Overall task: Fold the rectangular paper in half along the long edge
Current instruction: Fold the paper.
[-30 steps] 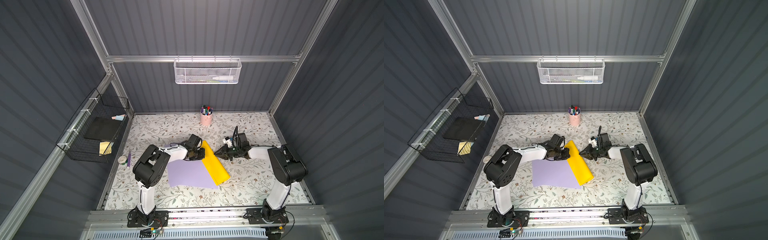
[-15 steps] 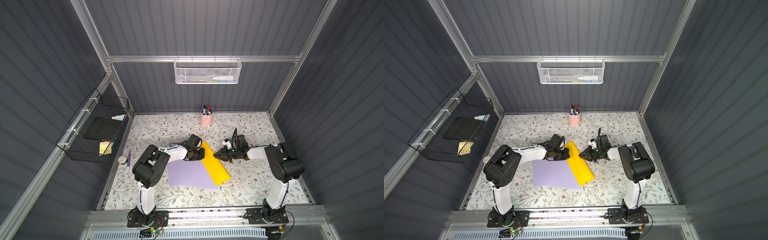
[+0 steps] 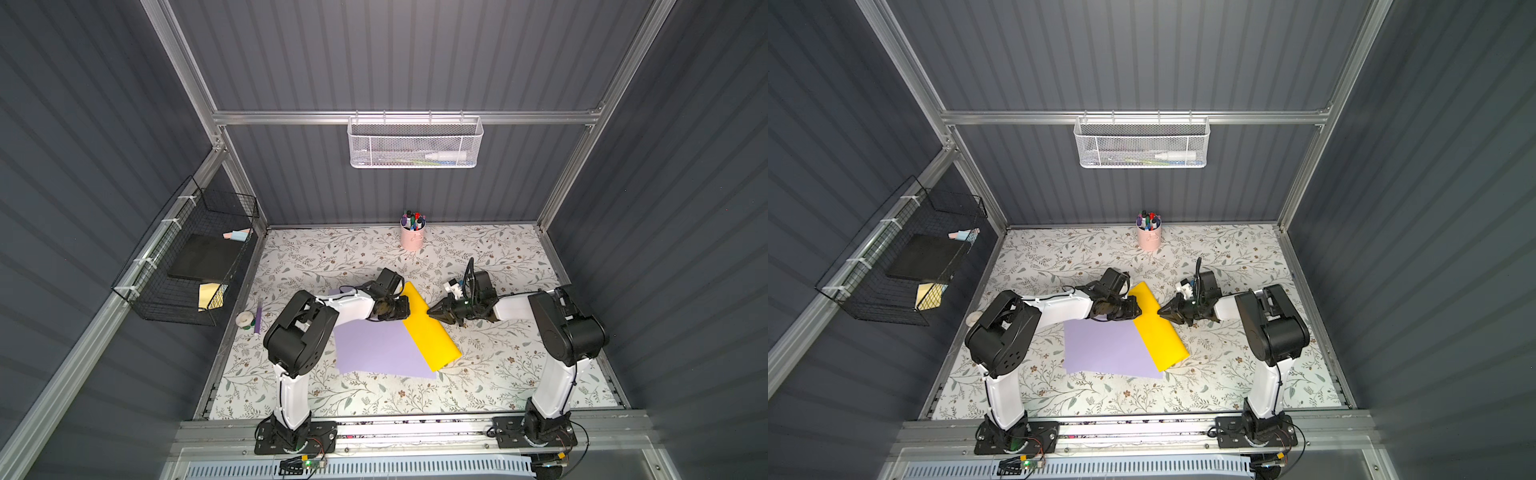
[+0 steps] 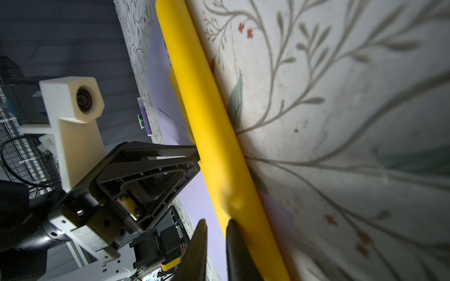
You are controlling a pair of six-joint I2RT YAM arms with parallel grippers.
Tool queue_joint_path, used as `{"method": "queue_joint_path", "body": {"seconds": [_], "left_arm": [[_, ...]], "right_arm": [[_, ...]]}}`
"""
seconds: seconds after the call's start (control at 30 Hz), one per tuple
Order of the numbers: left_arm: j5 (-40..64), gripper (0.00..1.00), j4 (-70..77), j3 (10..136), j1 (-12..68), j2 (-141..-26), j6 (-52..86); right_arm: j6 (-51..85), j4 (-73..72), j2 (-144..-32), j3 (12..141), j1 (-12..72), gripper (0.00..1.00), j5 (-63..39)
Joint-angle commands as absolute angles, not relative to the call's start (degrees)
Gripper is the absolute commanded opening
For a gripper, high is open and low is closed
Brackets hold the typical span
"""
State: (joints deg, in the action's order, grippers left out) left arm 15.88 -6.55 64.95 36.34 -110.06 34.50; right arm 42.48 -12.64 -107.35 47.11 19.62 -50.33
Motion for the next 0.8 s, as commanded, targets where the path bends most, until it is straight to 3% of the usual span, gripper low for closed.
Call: {"method": "queue_joint_path", "body": {"seconds": [0.0, 0.1, 0.77], "left_arm": [[14.83, 0.29, -8.62, 64.69, 36.28, -107.89, 33.75], [14.74, 0.34, -8.53, 64.73, 36.24, -107.50, 33.80], [14.24, 0.36, -8.79, 65.39, 36.28, -106.75, 33.93]], "right_arm": [[43.48, -13.77, -108.40, 46.23, 19.89, 0.19, -51.05], [43.77, -14.23, -108.20, 46.14, 19.95, 0.18, -51.06], [46.86, -19.56, -109.59, 44.50, 20.65, 0.18, -51.38]]}}
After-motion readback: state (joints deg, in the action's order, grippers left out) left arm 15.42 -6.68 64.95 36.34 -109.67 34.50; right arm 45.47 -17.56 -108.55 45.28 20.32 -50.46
